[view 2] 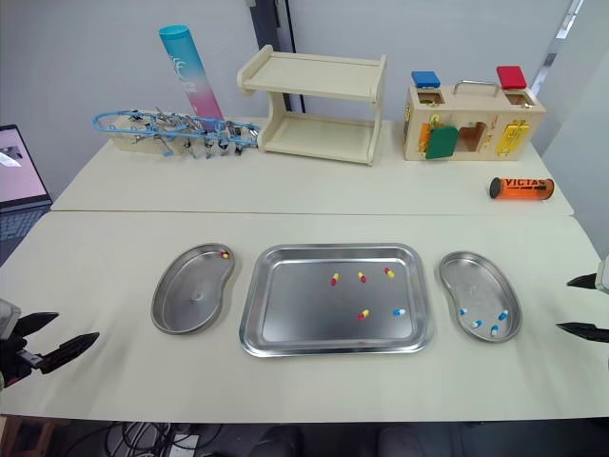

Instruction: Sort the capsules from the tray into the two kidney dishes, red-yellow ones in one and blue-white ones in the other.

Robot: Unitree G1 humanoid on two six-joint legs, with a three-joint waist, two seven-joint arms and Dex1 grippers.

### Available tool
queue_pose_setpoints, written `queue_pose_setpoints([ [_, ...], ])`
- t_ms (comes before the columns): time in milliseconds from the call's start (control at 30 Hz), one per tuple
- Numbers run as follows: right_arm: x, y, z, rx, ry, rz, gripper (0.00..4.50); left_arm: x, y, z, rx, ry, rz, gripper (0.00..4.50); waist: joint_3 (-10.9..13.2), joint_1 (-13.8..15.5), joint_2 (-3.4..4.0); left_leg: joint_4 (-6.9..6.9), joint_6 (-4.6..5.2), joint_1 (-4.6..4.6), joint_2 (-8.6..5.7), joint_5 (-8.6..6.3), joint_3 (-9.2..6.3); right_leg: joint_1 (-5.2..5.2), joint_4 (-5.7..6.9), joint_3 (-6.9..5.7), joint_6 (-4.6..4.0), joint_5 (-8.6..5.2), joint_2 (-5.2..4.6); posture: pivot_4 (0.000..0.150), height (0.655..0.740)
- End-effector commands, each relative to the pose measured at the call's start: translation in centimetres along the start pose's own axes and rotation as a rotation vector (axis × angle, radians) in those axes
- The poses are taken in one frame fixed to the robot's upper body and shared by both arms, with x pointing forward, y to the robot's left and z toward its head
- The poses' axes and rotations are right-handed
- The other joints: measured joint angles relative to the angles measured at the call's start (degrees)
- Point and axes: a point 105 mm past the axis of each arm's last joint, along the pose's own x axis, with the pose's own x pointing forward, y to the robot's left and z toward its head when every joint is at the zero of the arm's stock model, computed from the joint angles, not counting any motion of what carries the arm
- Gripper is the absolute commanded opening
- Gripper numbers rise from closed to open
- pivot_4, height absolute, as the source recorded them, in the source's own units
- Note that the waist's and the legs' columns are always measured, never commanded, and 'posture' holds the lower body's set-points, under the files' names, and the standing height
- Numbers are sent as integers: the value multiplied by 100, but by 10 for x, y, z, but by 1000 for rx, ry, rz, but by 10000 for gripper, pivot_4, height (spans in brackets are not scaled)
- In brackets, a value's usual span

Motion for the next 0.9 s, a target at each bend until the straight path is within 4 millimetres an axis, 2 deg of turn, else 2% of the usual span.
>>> queue_pose_setpoints([
  [33,-5,-3,2,-10,10,-10,44732,-7,5,18,20,-50,31,45000,0,0,0,0,0,0,0,0,0,0,0,0,0,0,0,1500,7400],
  [167,-7,-3,-2,6,31,-16,44732,-12,3,20,14,-54,38,45000,0,0,0,0,0,0,0,0,1,0,0,1,0,0,0,1500,7400],
  [400,-8,9,-4,19,53,51,44732,-24,-9,21,-64,-63,13,45000,-1,2,1,1,0,0,0,0,3,0,0,3,0,0,0,1500,7400],
  [533,4,9,31,-41,-100,46,44732,-16,-28,35,-60,-107,-21,45000,-2,0,3,5,0,4,1,0,3,6,2,5,1,1,0,1500,7400],
  [600,17,19,51,-61,-178,58,44732,-5,-44,40,-54,-139,-55,45000,-3,6,3,6,0,7,2,0,2,10,2,3,1,1,0,1500,7400],
  [733,40,52,100,-85,-380,106,44732,15,-80,62,-52,-228,-141,45000,-4,61,1,11,-1,-4,1,0,-7,13,-3,-5,2,1,0,1500,7400],
  [800,46,65,116,-84,-441,119,44732,22,-99,74,-60,-270,-184,45000,-4,119,1,14,-2,-6,0,0,-9,12,-3,-7,2,2,0,1500,7400],
  [900,52,76,129,-55,-495,103,44732,32,-124,85,-52,-284,-224,45000,-5,154,-1,21,-2,-5,-2,1,-13,21,-3,-9,6,4,-1,1500,7400],
])
